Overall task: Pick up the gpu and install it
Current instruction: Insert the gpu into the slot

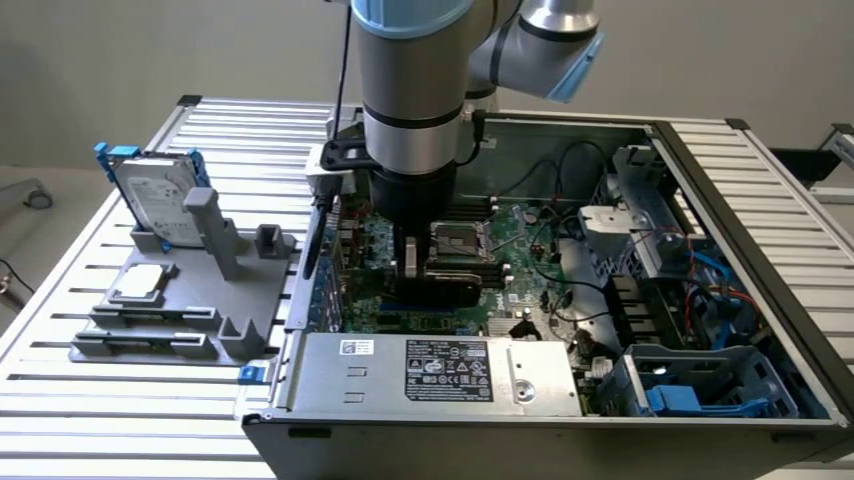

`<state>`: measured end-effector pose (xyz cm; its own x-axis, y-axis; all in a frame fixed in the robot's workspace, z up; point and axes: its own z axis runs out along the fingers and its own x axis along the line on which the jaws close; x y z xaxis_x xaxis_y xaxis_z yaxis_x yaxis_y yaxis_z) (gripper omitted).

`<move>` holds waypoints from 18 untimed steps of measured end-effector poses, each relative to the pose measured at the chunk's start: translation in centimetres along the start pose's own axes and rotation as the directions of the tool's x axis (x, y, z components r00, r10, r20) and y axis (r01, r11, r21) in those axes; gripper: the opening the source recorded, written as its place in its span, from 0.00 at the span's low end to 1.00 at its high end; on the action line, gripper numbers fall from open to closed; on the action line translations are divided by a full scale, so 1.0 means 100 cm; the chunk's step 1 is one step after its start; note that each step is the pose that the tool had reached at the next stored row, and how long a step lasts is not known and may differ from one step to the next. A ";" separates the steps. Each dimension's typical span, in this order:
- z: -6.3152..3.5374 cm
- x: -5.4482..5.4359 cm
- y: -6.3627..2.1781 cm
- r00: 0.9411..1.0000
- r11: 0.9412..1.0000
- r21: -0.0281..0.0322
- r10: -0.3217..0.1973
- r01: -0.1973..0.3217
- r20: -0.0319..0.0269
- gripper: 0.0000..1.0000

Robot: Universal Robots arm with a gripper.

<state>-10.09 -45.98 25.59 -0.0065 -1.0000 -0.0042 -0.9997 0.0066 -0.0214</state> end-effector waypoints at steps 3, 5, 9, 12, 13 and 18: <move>0.0004 0.000 0.0000 1.000 1.000 0.000 0.000 0.000 0.000 0.26; 0.0005 0.000 0.0001 1.000 1.000 0.000 0.000 0.000 0.000 0.26; -0.0005 0.000 0.0000 1.000 1.000 0.000 0.000 0.000 0.000 0.34; -0.0077 0.000 -0.0001 1.000 1.000 0.000 0.000 0.000 0.000 0.34; -0.0119 0.000 -0.0002 1.000 1.000 0.000 0.000 0.000 0.000 0.34; -0.0347 0.000 -0.0007 1.000 1.000 0.000 0.000 0.000 0.000 0.34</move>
<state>-10.10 -45.97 29.06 -0.0066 -1.0000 -0.0046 -0.9997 0.0067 -0.0215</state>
